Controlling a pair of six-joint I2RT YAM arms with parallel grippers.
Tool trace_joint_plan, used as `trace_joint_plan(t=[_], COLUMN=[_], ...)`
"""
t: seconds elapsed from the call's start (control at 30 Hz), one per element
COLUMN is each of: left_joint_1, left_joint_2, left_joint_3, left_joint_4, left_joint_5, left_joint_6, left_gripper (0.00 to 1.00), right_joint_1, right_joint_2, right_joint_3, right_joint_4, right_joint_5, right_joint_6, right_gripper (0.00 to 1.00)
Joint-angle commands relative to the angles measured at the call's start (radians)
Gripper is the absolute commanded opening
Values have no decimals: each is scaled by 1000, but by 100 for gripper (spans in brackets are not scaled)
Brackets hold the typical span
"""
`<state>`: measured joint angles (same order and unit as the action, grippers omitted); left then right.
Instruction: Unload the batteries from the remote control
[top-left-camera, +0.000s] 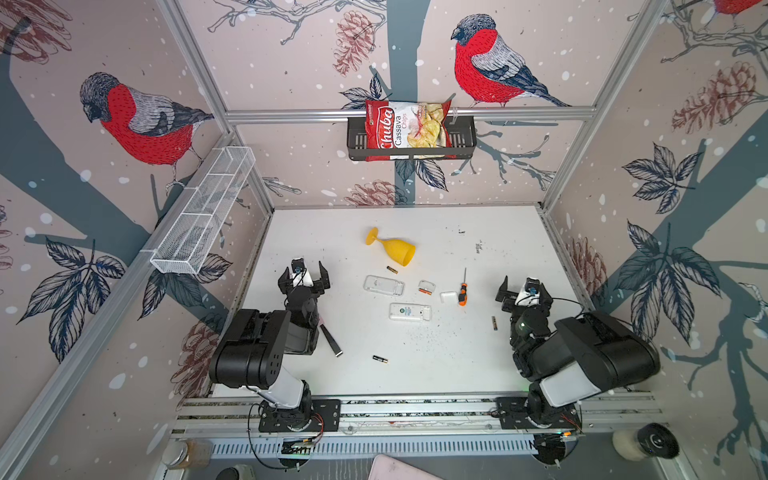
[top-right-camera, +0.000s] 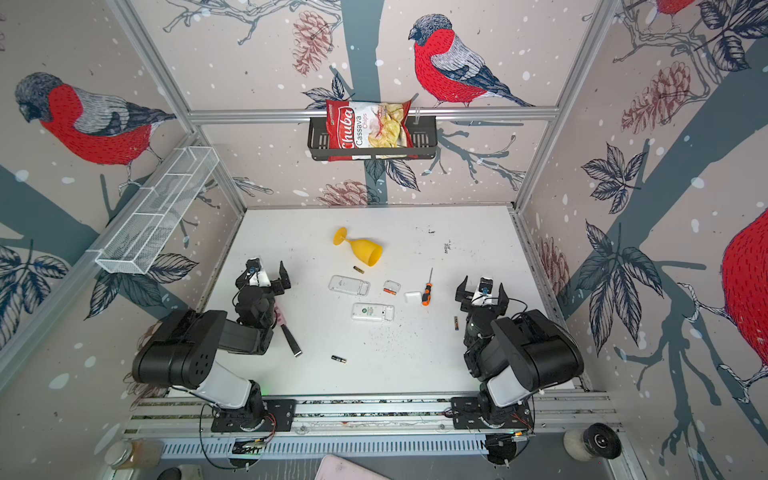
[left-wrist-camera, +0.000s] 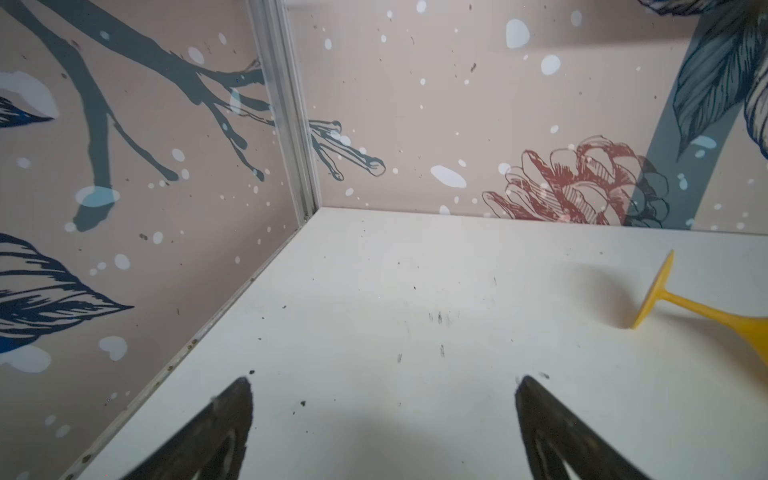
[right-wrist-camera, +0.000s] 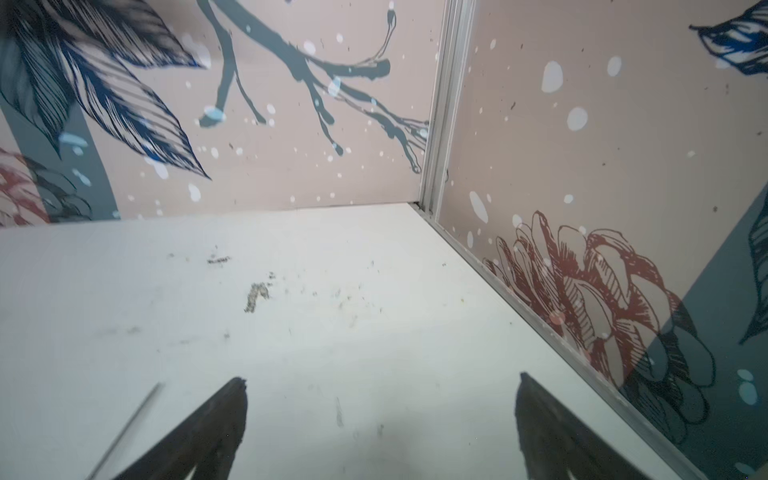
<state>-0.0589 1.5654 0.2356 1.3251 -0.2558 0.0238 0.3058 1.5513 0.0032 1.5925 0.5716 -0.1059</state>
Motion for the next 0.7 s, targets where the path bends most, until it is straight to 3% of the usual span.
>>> trace_joint_plan(t=[0.0,0.1,0.27,0.37,0.43,0.47,0.67], left_joint_1=[4,-5,-12,-12,-12,-12,-12], left_joint_2=[-5,-4,-4,-4,-4,-5,-4], left_joint_3=[-3,-10,-10,-10,-11,-11,-11], left_joint_4=[-11,0,5,6,6,5,3], left_joint_5=[56,37,25,25,26,26,26], left_joint_6=[-15,-10,-7,-9,-9,-8,-8], left_gripper=[97,97,97,97,97,97,97], right_joint_1=[-35,-134,-118,-161,-243,-275,-262], right_joint_2=[-33,-25,-19,-36,-41,-44,-48], right_joint_3=[-20,-16,34,126,228,238,226], right_joint_4=[177,126,51,-153,-380,-405,-381], right_joint_5=[-2,-140,-115,-159,-299,-353,-327], right_joint_6=[11,100,80,120,181,196,188], right_gripper=[99,99,99,99,100,100,99])
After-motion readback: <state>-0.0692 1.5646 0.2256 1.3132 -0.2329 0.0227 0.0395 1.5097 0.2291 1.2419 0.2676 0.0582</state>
